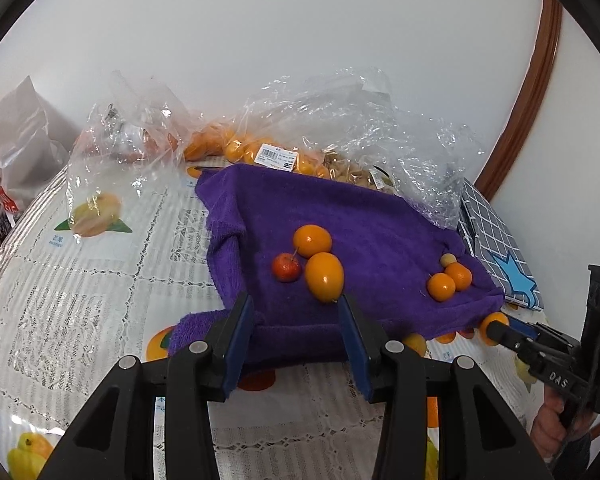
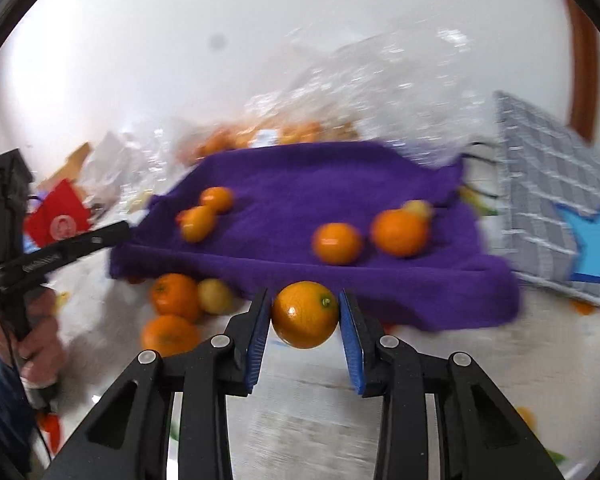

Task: Organize fruits
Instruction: 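Grasp a large orange with the left tool while the right tool holds its orange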

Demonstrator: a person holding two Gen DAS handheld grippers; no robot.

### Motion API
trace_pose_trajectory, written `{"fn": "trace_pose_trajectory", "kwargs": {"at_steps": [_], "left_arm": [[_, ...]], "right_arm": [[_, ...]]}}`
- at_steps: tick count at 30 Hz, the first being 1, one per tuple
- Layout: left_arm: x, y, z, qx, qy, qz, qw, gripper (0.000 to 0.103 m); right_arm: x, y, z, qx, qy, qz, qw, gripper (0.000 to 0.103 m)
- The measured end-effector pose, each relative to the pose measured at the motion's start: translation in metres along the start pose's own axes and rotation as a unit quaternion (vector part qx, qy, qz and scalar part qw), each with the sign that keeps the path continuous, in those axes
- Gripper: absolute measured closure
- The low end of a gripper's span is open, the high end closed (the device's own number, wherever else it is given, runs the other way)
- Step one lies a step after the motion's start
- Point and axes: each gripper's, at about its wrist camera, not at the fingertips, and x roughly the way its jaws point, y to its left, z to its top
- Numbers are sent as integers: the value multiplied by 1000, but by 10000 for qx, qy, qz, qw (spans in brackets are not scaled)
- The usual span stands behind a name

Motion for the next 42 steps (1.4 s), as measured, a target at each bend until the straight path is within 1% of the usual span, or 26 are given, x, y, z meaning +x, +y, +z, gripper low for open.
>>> {"fn": "trace_pose_trajectory", "kwargs": {"at_steps": [5, 11, 15, 17, 18, 20, 24, 30, 32, 34, 35, 39, 42], "left_arm": [[-1, -7, -3, 86, 104, -281, 9995, 61], [2, -25, -11, 292, 318, -764, 9961, 61], [8, -41, -18, 597, 490, -801, 9938, 61], [12, -48, -20, 638, 575, -855, 9926, 61], [14, -51, -21, 628, 651, -901, 9918, 58], [20, -54, -22, 592, 775, -956, 9906, 56], [31, -56, -23, 492, 971, -842, 9905, 56], [43, -46, -22, 91, 1262, -912, 9878, 56], [47, -42, -22, -89, 1357, -1024, 9854, 56], [48, -39, -21, -187, 1374, -1091, 9843, 57], [47, -39, -22, -228, 1386, -1163, 9832, 62], [47, -40, -22, -223, 1359, -1159, 9837, 62], [43, -39, -20, -221, 1243, -1133, 9855, 62]], "right_arm": [[-6, -32, -7, 309, 40, -273, 9991, 69], [-16, -52, -10, 536, -125, -423, 9976, 69], [-14, -59, -12, 714, -41, -369, 9968, 69], [-14, -59, -13, 713, -45, -372, 9968, 69], [-15, -58, -13, 704, -51, -376, 9968, 69], [-15, -57, -13, 677, -61, -385, 9969, 69], [-15, -54, -14, 617, -79, -414, 9972, 69], [-15, -53, -14, 611, -58, -423, 9972, 69], [-14, -53, -14, 589, -39, -406, 9974, 69], [-14, -52, -13, 571, -24, -401, 9976, 69], [-14, -51, -13, 571, -26, -402, 9976, 69], [-13, -52, -14, 611, -22, -394, 9974, 69], [-13, -53, -14, 639, -10, -379, 9972, 69]]}}
